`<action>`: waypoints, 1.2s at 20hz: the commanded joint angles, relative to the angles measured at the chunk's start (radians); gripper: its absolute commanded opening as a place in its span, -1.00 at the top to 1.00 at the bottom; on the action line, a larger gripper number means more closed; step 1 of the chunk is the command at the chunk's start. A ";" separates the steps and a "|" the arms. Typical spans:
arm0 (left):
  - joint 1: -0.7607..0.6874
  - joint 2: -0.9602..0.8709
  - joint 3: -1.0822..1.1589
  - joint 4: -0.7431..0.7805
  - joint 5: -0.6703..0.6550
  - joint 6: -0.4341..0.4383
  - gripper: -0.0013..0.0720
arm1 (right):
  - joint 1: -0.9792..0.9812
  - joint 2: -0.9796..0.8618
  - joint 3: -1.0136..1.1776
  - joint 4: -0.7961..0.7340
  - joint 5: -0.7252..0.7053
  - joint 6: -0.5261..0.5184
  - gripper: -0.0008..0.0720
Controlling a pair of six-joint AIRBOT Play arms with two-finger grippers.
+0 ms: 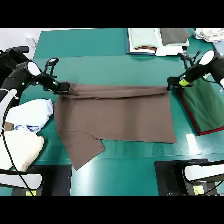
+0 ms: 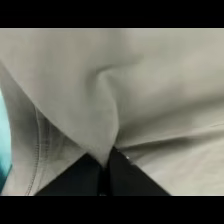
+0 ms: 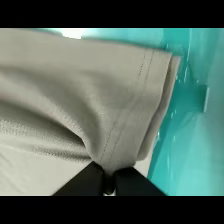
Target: Fold the shirts.
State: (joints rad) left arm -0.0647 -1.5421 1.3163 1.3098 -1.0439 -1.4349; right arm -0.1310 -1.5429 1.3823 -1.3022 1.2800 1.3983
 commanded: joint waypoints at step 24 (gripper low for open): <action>0.001 0.800 -0.991 -0.199 -0.029 -0.240 -0.34 | -0.012 0.444 -0.069 0.133 0.079 -0.012 -0.16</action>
State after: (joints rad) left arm -0.0647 -0.7547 0.3927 1.2190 -1.1755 -1.6707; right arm -0.1440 -1.1046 1.3132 -1.1732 1.3476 1.3853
